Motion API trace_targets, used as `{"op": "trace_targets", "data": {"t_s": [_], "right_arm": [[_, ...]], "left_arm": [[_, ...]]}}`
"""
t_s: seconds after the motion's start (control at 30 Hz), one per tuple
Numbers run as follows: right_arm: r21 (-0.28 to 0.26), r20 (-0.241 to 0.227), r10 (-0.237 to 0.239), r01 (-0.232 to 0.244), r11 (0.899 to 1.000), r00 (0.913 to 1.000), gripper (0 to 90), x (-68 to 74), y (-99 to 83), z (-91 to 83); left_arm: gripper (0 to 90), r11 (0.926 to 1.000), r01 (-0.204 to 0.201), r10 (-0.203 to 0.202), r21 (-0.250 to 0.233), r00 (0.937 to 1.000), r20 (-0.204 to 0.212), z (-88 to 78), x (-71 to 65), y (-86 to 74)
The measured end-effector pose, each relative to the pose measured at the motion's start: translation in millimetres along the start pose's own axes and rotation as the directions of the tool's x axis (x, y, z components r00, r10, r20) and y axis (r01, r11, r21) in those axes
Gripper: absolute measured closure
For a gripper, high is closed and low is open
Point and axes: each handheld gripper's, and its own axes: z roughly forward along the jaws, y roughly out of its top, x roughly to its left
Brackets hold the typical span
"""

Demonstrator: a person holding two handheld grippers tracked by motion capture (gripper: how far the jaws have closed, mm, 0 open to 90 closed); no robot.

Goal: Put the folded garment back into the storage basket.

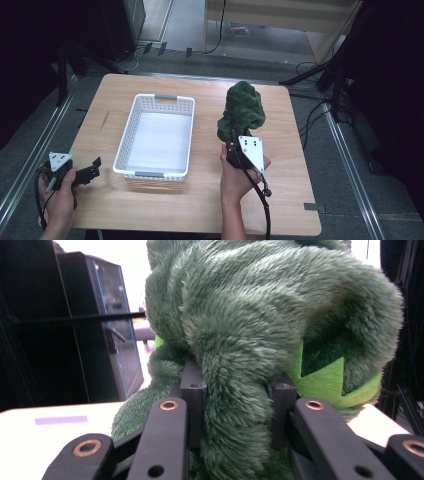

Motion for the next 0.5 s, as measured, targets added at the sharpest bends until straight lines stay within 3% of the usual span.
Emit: {"op": "trace_targets", "data": {"t_s": [0.27,0.37,0.5], "right_arm": [[-0.083,0.012,-0.019,0.02,0.996,0.9997,70.4,2.6,-0.5,-3.6],[-0.144,0.026,-0.042,0.046,0.989,0.9988,70.4,7.6,0.2,-5.4],[-0.17,0.018,-0.06,0.062,0.983,0.9981,70.4,17.5,2.8,-5.0]], "left_arm": [[0.8,1.0,-0.004,0.004,0.002,1.0,-0.004,-0.1,-0.2,0.1],[0.8,1.0,-0.004,0.004,0.002,1.0,-0.006,-0.2,-0.5,0.1],[0.8,1.0,-0.004,0.004,0.002,1.0,-0.006,-0.1,-0.4,0.1]]}}
